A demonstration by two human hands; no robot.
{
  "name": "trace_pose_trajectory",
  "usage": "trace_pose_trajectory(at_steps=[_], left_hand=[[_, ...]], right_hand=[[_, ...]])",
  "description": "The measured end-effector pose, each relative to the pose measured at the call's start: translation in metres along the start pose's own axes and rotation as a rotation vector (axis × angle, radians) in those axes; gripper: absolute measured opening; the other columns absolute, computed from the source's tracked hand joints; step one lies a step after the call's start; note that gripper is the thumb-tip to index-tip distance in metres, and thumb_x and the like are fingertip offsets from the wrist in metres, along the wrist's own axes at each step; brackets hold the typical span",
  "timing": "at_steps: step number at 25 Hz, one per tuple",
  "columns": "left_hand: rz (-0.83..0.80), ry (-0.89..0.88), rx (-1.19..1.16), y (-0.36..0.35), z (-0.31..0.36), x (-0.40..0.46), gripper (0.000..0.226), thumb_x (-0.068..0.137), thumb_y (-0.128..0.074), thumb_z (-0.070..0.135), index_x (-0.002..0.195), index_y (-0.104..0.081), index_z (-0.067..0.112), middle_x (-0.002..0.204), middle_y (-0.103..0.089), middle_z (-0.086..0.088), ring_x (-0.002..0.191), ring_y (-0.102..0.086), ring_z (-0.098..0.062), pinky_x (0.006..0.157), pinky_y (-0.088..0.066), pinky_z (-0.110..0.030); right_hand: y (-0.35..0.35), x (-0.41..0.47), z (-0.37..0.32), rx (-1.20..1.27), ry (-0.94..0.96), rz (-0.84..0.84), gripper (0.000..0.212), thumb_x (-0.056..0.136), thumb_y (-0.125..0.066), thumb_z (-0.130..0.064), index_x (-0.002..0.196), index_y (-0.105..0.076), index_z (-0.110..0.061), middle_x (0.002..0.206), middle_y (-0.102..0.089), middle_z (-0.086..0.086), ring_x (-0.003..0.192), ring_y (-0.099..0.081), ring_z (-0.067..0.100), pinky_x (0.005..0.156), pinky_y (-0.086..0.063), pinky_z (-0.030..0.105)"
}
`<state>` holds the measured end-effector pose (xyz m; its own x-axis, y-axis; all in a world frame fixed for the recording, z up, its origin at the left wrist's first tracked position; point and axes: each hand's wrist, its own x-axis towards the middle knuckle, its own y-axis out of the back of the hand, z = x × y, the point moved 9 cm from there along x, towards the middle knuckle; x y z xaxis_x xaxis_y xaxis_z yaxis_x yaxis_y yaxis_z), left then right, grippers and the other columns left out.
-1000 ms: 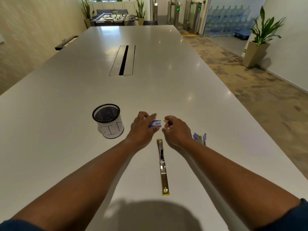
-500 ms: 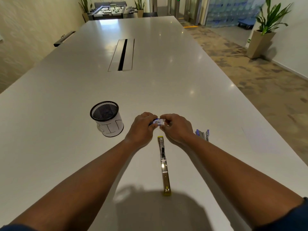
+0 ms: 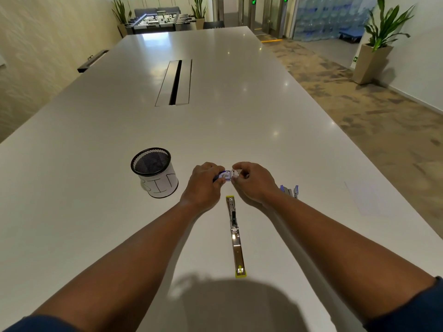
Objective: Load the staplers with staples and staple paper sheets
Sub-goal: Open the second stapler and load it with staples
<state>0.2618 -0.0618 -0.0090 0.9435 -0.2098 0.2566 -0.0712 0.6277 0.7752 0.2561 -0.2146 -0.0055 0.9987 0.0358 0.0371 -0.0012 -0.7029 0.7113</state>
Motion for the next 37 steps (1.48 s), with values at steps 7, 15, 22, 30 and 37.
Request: trace_pose_trajectory(at_steps=[7, 15, 22, 30, 37], left_hand=[[0.006, -0.001, 0.008, 0.002, 0.002, -0.002, 0.027, 0.097, -0.061, 0.018, 0.123, -0.069, 0.015, 0.114, -0.065, -0.005, 0.109, -0.048, -0.024, 0.09, -0.038, -0.03], [0.006, -0.007, -0.007, 0.002, 0.001, -0.001, 0.025, 0.095, -0.062, 0.019, 0.119, -0.071, 0.017, 0.108, -0.065, -0.001, 0.105, -0.051, -0.023, 0.089, -0.04, -0.031], [0.001, -0.004, -0.011, 0.002, 0.002, -0.001, 0.025, 0.096, -0.062, 0.019, 0.119, -0.071, 0.018, 0.11, -0.065, -0.002, 0.106, -0.05, -0.023, 0.089, -0.043, -0.034], [0.015, -0.003, -0.002, 0.001, -0.001, 0.001, 0.029, 0.096, -0.062, 0.022, 0.124, -0.069, 0.018, 0.116, -0.066, -0.001, 0.11, -0.049, -0.022, 0.09, -0.038, -0.03], [0.01, -0.019, -0.009, 0.002, 0.002, 0.0, 0.023, 0.096, -0.061, 0.022, 0.117, -0.071, 0.022, 0.108, -0.065, 0.002, 0.104, -0.05, -0.02, 0.087, -0.041, -0.032]], right_hand=[[0.008, 0.0, 0.002, 0.044, -0.033, 0.088, 0.025, 0.09, -0.053, -0.008, 0.097, -0.074, -0.019, 0.095, -0.074, 0.001, 0.086, -0.064, 0.022, 0.079, -0.055, 0.042], [0.008, 0.005, 0.005, 0.05, -0.131, 0.091, 0.016, 0.085, -0.065, -0.026, 0.073, -0.066, -0.015, 0.068, -0.063, -0.003, 0.065, -0.056, 0.016, 0.059, -0.043, 0.03], [0.008, 0.007, 0.005, 0.058, -0.19, 0.118, 0.026, 0.083, -0.069, -0.028, 0.06, -0.058, -0.019, 0.061, -0.058, -0.004, 0.058, -0.051, 0.014, 0.054, -0.036, 0.027], [0.006, -0.009, 0.002, 0.003, 0.088, 0.055, 0.021, 0.083, -0.076, -0.025, 0.067, -0.07, -0.013, 0.079, -0.063, 0.0, 0.071, -0.053, 0.009, 0.063, -0.039, 0.026], [0.013, -0.007, 0.009, 0.13, -0.013, 0.185, 0.011, 0.09, -0.059, -0.015, 0.081, -0.065, -0.014, 0.071, -0.061, -0.006, 0.066, -0.052, 0.012, 0.067, -0.047, 0.037]])
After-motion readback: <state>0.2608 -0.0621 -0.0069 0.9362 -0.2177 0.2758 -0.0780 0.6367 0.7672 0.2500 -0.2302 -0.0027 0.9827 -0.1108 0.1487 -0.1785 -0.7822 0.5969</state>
